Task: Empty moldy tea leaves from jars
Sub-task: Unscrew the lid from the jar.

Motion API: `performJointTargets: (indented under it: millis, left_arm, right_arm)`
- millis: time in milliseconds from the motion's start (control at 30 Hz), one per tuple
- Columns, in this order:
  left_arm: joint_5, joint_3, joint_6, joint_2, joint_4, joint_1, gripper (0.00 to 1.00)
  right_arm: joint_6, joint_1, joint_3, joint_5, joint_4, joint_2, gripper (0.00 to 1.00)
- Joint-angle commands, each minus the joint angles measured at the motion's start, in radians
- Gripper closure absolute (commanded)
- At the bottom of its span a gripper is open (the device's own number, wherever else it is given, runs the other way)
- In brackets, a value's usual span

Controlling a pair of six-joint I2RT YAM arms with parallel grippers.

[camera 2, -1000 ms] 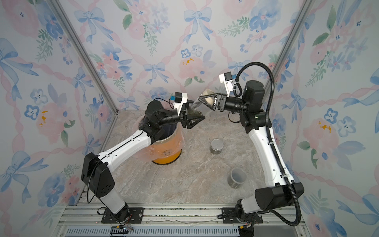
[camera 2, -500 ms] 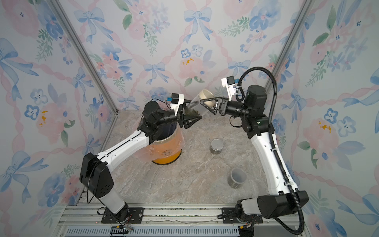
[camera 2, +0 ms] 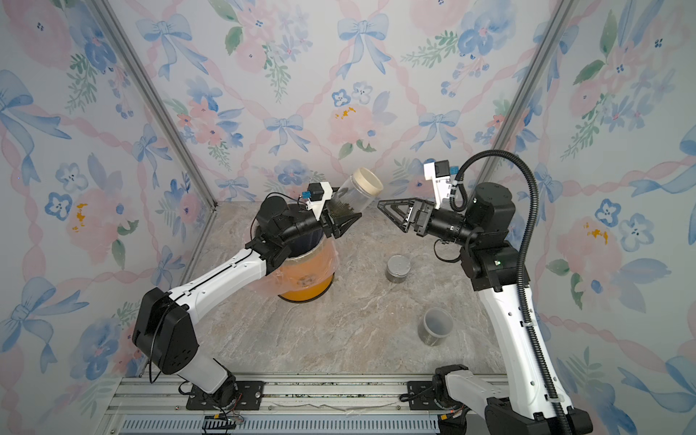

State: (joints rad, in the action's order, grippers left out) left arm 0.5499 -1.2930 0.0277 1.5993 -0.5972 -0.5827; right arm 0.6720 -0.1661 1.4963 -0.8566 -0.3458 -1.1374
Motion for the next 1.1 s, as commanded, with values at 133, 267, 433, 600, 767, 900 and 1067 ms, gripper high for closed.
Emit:
performJointTargets:
  millis: [133,267,433,600,767,900,1067]
  left_arm:
    - [-0.212,0.033,0.253,-0.05,-0.16,-0.014,0.78]
    - [-0.278,0.031,0.387,-0.026,-0.206,-0.033,0.78]
    - [-0.367,0.035,0.589,0.007,-0.269,-0.07,0.78]
    - [-0.444,0.014,0.719,0.053,-0.325,-0.102,0.78]
    - [-0.508,-0.001,0.865,0.091,-0.349,-0.139,0.78]
    - [-0.5,-0.013,0.874,0.097,-0.346,-0.149,0.78]
    - [-0.498,-0.029,0.866,0.097,-0.33,-0.152,0.78]
  right_arm:
    - [0.201,0.005,0.015,0.205,-0.018,-0.062,0.03]
    - [0.283,0.002,0.068,0.266,-0.019,-0.116,0.03]
    - [0.343,-0.003,0.144,0.308,-0.013,-0.19,0.03]
    - [0.38,-0.017,0.183,0.349,0.003,-0.237,0.03]
    - [0.386,-0.041,0.182,0.381,0.038,-0.24,0.03]
    - [0.38,-0.071,0.154,0.407,0.062,-0.238,0.04]
    - [0.371,-0.076,0.146,0.414,0.05,-0.248,0.04]
